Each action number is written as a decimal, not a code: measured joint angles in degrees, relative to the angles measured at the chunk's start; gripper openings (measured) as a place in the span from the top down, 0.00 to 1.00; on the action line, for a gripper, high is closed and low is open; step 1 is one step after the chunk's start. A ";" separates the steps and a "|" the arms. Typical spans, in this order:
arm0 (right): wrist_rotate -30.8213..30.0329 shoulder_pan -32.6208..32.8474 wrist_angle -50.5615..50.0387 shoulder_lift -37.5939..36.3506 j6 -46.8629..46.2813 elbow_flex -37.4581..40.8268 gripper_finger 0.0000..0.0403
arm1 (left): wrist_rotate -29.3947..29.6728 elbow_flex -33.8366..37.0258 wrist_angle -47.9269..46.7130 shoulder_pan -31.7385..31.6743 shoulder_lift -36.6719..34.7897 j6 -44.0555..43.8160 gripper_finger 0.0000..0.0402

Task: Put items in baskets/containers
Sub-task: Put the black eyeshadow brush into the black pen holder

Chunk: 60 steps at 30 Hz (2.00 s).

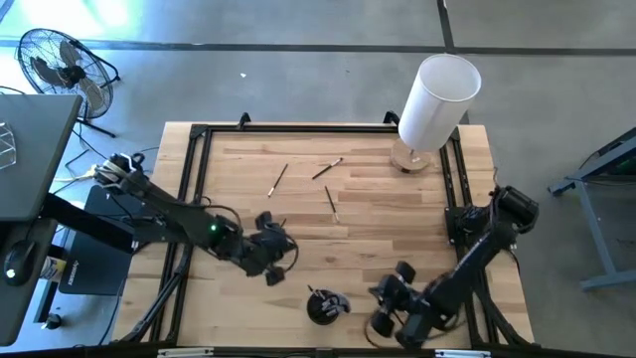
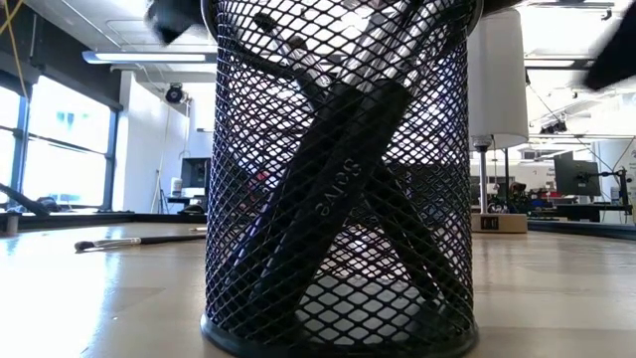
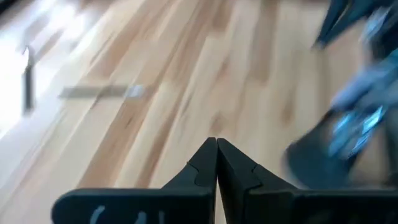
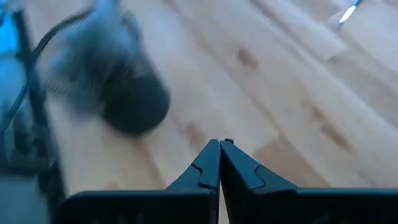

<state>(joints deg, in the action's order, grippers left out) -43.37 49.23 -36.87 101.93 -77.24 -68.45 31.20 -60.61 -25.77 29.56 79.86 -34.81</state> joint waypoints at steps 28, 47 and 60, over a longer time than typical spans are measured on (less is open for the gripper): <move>22.93 -43.59 -18.77 9.79 18.27 -22.77 1.00 | -21.64 37.21 13.17 -19.17 -33.95 13.16 1.00; 32.96 -46.73 -15.51 17.86 10.59 -19.11 0.81 | -28.76 37.21 15.69 -24.34 -33.95 16.79 1.00; 31.84 -46.81 -7.20 17.30 14.60 -11.35 0.88 | -28.90 37.21 15.68 -24.34 -33.95 16.78 1.00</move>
<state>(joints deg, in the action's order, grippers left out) -11.53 2.42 -44.07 119.23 -62.64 -79.79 2.31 -23.40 -10.09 5.21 45.91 -18.03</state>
